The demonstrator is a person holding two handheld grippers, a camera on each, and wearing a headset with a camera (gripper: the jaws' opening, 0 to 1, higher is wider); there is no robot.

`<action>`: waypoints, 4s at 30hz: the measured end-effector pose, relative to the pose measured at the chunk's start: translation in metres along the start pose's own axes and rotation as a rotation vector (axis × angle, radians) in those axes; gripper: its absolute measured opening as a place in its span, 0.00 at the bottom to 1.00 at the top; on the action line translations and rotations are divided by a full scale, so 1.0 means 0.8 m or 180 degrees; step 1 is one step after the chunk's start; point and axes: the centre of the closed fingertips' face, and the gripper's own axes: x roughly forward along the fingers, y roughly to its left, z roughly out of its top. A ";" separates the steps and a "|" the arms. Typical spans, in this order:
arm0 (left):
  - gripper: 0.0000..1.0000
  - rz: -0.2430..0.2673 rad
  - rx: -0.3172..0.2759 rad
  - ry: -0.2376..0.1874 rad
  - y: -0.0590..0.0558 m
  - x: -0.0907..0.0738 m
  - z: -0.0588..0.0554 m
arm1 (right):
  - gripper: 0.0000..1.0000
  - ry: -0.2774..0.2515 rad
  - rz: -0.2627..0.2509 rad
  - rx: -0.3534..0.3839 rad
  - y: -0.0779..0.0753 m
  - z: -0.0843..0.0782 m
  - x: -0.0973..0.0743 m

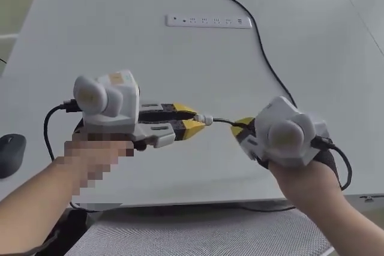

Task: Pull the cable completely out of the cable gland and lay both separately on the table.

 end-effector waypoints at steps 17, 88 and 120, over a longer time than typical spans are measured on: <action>0.15 0.0004 -0.0023 0.0005 -0.001 0.003 0.000 | 0.00 0.0145 -0.0078 0.0517 -0.016 -0.044 0.009; 0.15 0.0023 -0.0054 0.0000 0.004 0.008 0.004 | 0.00 -0.0462 0.0271 -0.1300 0.050 0.063 -0.015; 0.15 0.0042 -0.0036 0.0022 0.009 0.010 0.003 | 0.00 -0.0175 0.0183 0.0281 -0.001 0.005 0.006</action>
